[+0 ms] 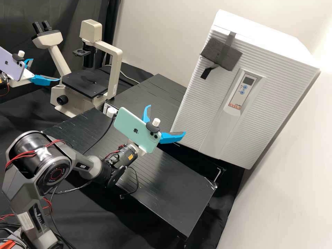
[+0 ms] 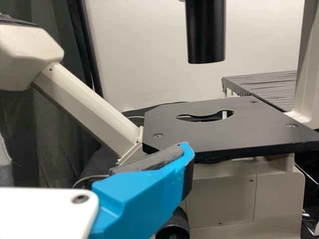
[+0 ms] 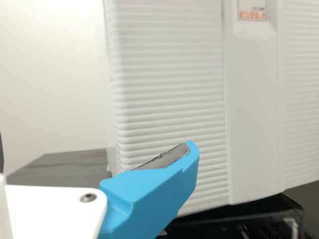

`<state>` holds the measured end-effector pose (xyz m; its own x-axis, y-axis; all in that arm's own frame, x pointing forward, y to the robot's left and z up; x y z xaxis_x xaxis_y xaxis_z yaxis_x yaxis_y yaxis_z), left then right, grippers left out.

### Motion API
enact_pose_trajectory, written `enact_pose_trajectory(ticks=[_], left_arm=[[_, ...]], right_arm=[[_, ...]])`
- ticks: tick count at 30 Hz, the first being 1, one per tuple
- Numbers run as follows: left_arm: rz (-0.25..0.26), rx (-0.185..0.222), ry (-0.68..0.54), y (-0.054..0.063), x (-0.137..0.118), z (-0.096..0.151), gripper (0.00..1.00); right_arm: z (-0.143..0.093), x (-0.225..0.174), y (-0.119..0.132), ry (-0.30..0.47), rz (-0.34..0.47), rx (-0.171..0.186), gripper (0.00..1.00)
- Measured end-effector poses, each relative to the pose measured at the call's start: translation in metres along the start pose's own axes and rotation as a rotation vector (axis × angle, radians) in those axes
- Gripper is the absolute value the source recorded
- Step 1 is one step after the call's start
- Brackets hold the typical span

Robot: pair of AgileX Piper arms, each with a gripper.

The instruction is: Close the incubator door.

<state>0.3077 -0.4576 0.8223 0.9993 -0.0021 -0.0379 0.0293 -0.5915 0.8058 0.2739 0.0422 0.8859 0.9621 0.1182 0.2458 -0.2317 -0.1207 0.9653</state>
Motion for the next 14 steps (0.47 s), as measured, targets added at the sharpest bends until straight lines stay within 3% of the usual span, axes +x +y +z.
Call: enact_pose_trajectory(ticks=[7, 10, 14], left_arm=[[0.0, 0.0, 0.0, 0.0, 0.0, 0.0, 1.0], [0.0, 0.0, 0.0, 0.0, 0.0, 0.0, 1.0], [0.0, 0.0, 0.0, 0.0, 0.0, 0.0, 1.0]], right_arm=[[-0.001, -0.002, -0.004, -0.024, 0.043, 0.004, 1.0], [0.0, -0.006, -0.005, 0.011, 0.074, 0.007, 1.0], [0.004, -0.011, -0.007, 0.007, 0.07, 0.038, 1.0]])
